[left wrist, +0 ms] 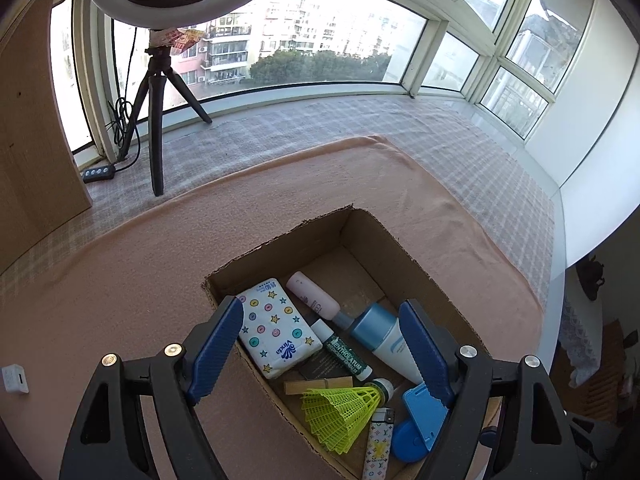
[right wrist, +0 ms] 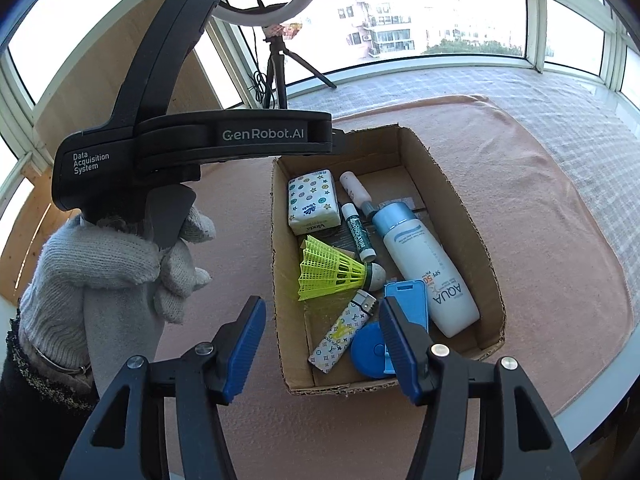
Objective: Organize objects
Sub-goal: 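Withdraw both grippers and move the left gripper to the white charger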
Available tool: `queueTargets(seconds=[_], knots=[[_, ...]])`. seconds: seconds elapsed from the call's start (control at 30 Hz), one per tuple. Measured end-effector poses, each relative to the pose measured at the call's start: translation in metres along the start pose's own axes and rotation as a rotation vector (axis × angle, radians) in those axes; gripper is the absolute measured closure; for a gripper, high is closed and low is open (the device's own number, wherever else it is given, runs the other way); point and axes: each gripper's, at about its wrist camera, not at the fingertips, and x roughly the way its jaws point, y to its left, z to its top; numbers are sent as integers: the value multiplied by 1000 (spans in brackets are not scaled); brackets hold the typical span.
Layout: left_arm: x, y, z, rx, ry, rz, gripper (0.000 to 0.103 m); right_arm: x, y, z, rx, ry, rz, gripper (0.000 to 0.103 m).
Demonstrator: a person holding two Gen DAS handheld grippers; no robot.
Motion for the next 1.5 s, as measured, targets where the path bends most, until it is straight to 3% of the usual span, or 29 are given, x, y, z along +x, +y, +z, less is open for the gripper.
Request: queueTargets(seconds=[0.37,0.73,1.03,1.17,1.23,1.5], knots=[[-43,76,-41,-83,-2,100,20,10,26,4,-8,16,47,48],[-81,211,-86,-226,43,268,20,23,69,5,-46,43,84,48],[-100,329,-103,-357,93,400,21,38,100,-5,-68,80,94,48],[-101,372,-101,-429,110,388,21,44,113,-11,-77,96,91,48],[-99,387,-101,-447,120,396,26,45,119,-13,-82,103,89,48],[-76,417,-106,-487,178,334,35,46,133,-16,-94,113,75,48]])
